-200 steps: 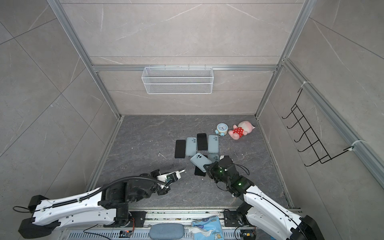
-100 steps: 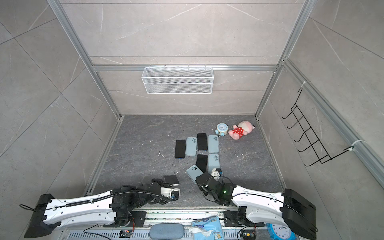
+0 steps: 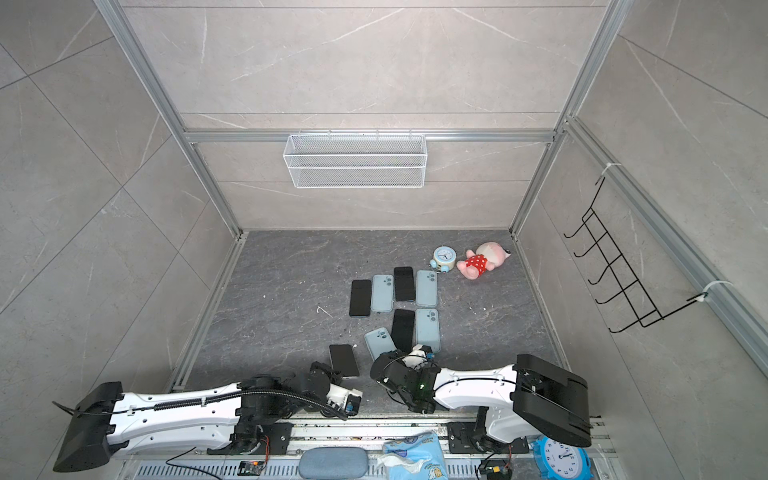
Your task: Take the phone out of the phone case
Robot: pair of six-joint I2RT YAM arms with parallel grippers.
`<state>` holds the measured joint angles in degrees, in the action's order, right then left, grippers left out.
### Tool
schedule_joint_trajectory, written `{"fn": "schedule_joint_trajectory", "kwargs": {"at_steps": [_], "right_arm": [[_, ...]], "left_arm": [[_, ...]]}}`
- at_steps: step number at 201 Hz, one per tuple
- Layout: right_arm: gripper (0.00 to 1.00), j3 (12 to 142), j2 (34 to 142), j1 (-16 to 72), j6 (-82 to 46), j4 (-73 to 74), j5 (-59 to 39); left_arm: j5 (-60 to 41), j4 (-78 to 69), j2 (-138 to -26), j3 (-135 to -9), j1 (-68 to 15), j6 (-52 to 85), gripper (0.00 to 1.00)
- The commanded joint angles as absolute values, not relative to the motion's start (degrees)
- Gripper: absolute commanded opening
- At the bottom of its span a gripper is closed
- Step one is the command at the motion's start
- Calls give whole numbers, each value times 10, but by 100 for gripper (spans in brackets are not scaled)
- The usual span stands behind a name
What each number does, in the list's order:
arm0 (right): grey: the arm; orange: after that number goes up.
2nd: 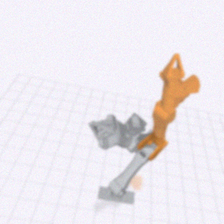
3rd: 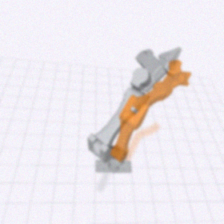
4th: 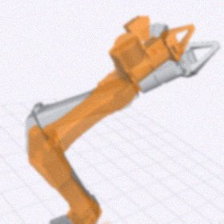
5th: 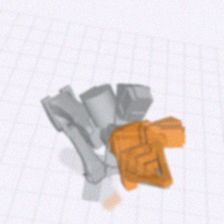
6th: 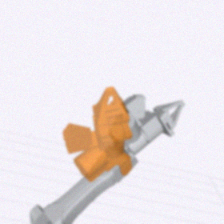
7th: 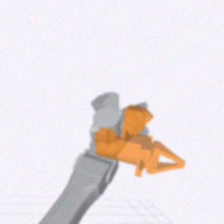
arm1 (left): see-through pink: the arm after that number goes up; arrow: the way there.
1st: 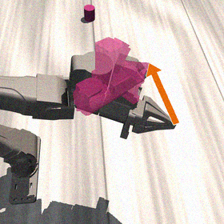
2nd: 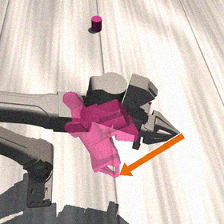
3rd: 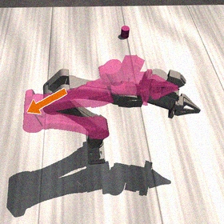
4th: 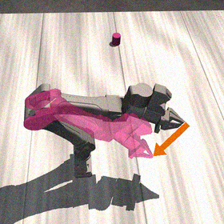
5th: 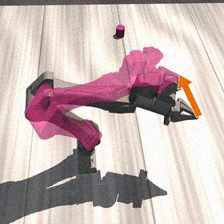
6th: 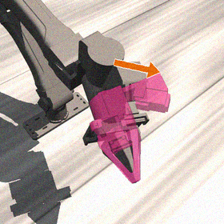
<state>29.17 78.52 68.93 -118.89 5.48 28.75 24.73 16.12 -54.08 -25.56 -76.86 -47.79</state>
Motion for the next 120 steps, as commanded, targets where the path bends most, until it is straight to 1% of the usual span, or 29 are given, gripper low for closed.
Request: {"fn": "schedule_joint_trajectory", "kwargs": {"at_steps": [1, 3, 15, 18, 27, 44, 54, 57, 61, 74, 79, 84, 92, 95, 108, 120], "right_arm": [[51, 299, 786, 691, -1186, 68, 285], [54, 300, 786, 691, -1184, 68, 284], [67, 301, 778, 691, -1171, 57, 273], [71, 301, 775, 691, -1166, 55, 271], [80, 303, 768, 691, -1150, 46, 265], [87, 303, 749, 692, -1121, 27, 245], [89, 305, 735, 691, -1100, 9, 234], [89, 306, 732, 692, -1094, 2, 229], [90, 308, 726, 691, -1083, -8, 224], [91, 315, 707, 691, -1048, -39, 201], [91, 318, 701, 691, -1028, -45, 192], [92, 320, 693, 691, -1011, -55, 181], [92, 326, 684, 692, -988, -77, 163], [92, 329, 680, 692, -977, -81, 156], [93, 344, 663, 693, -932, -123, 131], [93, 362, 645, 693, -883, -168, 123]], "left_arm": [[226, 190, -538, -264, -766, -457, 39], [224, 192, -537, -265, -766, -454, 42], [225, 193, -535, -265, -765, -447, 70], [225, 192, -534, -265, -764, -446, 73], [225, 191, -535, -263, -761, -444, 75], [226, 198, -542, -268, -757, -440, 77], [235, 194, -538, -273, -757, -434, 78], [238, 192, -536, -274, -757, -432, 80], [242, 188, -530, -275, -757, -428, 86], [259, 175, -498, -286, -757, -400, 89], [262, 173, -482, -293, -758, -381, 95], [263, 174, -467, -305, -758, -358, 96], [268, 174, -445, -325, -758, -307, 96], [284, 174, -437, -335, -758, -283, 96], [330, 194, -419, -386, -758, -127, 96], [380, 255, -416, -428, -757, 27, 96]]}}
